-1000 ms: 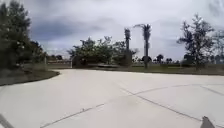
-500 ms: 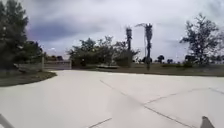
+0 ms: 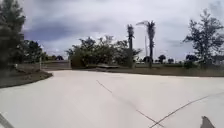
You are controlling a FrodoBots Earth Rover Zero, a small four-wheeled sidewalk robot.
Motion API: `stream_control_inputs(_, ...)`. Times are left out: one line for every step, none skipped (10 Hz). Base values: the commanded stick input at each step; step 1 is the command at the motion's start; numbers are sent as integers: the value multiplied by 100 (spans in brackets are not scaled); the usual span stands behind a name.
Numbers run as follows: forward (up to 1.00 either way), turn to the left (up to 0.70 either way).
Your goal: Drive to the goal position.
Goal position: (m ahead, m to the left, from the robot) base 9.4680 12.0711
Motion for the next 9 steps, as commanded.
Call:
stream_control_inputs(85, 0)
stream_control_inputs(85, 0)
stream_control_inputs(85, 0)
stream_control_inputs(85, 0)
stream_control_inputs(85, 0)
stream_control_inputs(85, 0)
stream_control_inputs(85, 0)
stream_control_inputs(85, 0)
stream_control_inputs(85, 0)
